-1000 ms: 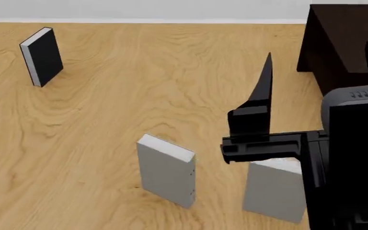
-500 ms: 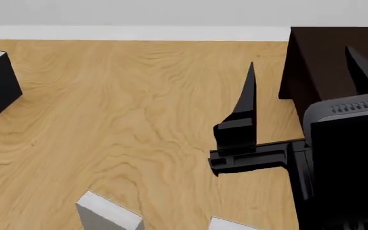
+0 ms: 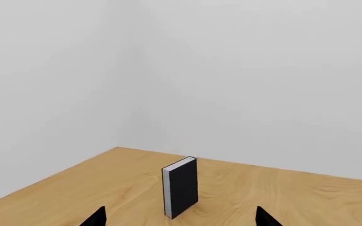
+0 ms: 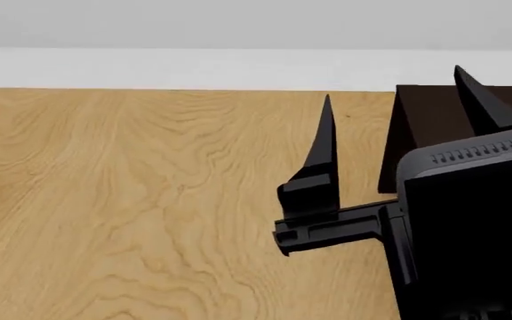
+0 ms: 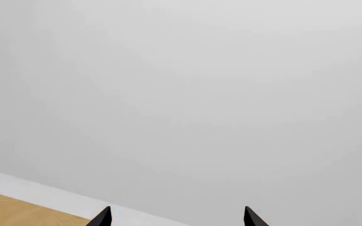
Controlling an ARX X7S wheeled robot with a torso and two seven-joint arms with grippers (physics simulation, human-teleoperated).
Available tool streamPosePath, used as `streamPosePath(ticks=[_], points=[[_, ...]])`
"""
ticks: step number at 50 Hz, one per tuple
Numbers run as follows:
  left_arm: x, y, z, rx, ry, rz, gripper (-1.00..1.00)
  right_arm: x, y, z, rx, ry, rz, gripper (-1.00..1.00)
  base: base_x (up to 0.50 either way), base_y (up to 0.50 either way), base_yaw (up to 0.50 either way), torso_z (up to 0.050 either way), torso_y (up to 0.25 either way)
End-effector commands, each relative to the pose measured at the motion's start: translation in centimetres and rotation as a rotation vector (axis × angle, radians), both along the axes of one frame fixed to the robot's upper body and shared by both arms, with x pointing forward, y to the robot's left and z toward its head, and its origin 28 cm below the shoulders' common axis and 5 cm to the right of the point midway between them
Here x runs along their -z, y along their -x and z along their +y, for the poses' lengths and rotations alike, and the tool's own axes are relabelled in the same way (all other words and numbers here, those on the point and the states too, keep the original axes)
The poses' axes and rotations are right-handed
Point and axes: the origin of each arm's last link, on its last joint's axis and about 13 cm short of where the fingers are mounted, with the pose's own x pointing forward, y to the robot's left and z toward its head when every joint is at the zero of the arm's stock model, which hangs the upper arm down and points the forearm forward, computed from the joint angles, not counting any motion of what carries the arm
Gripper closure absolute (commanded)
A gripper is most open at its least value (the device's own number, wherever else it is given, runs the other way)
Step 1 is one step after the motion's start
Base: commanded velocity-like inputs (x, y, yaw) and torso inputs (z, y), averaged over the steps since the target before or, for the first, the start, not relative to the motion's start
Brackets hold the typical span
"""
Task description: Pick up the book on the right and place it on the cabinet shelf.
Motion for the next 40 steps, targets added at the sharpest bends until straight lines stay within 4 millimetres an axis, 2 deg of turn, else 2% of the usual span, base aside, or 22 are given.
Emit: streamPosePath(ticks=[1,9,40], points=[[0.17,0.11,0.12,-0.003,0.003,-0.001,-1.0,0.06,0.03,0.18,-0.016,0.011,0.007,-1.0,0.5,-0.2,0.0,0.0,0.0],[0.33,0.15,0.16,-0.001,0.007,-0.002,-1.0,0.23,0.04,0.16,-0.016,0.012,0.017,-1.0,0.49,-0.19,0.0,0.0,0.001],[0.22,0.1,0.1,0.004,0.011,-0.007,-1.0,0.33,0.15,0.3,-0.023,0.031,0.023,-1.0,0.0,0.0,0.0,0.0,0.001]])
